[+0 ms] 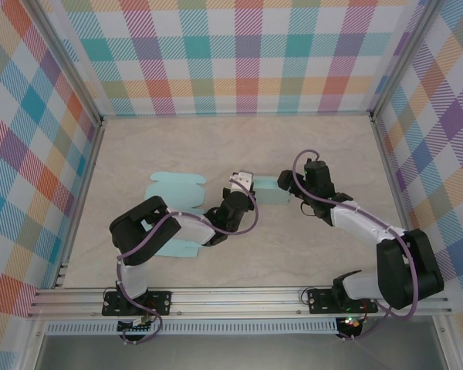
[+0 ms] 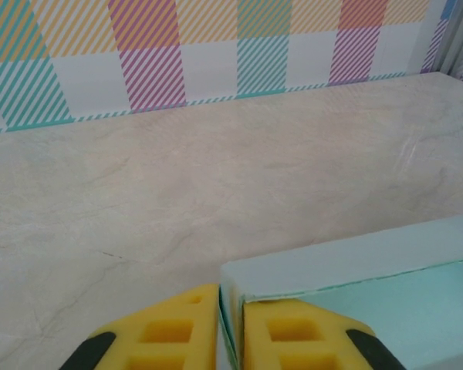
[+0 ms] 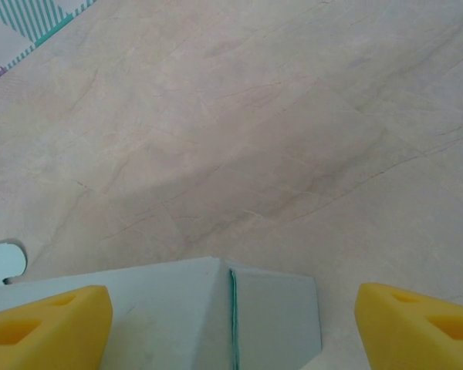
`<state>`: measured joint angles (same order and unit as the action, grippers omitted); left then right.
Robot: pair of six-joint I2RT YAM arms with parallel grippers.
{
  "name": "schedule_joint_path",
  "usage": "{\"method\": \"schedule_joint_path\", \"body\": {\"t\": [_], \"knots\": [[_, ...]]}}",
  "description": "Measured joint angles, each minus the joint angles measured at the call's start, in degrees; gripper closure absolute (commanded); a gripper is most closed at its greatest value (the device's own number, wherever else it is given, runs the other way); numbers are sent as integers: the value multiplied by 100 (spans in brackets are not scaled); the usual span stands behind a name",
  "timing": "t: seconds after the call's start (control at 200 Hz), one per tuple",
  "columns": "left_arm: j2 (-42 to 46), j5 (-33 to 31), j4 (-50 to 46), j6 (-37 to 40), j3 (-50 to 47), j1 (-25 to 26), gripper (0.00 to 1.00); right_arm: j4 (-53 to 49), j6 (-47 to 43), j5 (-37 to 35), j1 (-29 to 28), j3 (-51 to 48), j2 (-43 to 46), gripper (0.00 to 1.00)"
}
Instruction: Fold the paper box
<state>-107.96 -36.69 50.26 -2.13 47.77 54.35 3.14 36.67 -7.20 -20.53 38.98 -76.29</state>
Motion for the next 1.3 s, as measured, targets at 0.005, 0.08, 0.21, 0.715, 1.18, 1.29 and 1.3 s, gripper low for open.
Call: {"method": "schedule_joint_path", "body": {"t": [0.005, 0.08, 0.21, 0.715, 1.18, 1.29, 1.3], "knots": [[4, 0, -2, 2, -4, 0, 74, 7, 0, -2, 0, 0, -4, 20], [120, 74, -76, 33, -98, 0, 66, 105, 2, -50, 0, 0, -90, 22], [315, 219, -232, 52, -238, 0, 54, 297, 22, -127, 0, -4, -219, 23], [1198, 1375, -1274, 210, -634, 35, 0, 693, 48, -173, 26, -4, -472, 23], [2317, 1513, -3084, -745, -131, 66, 4, 780, 44, -173, 26, -44, -487, 23], [2328, 1300, -3762, -1488, 588, 7, 9, 791, 42, -170, 26, -46, -487, 22], [2328, 1300, -3816, -1567, 649, -15, 9, 791, 39, -170, 26, -46, -487, 23]]}}
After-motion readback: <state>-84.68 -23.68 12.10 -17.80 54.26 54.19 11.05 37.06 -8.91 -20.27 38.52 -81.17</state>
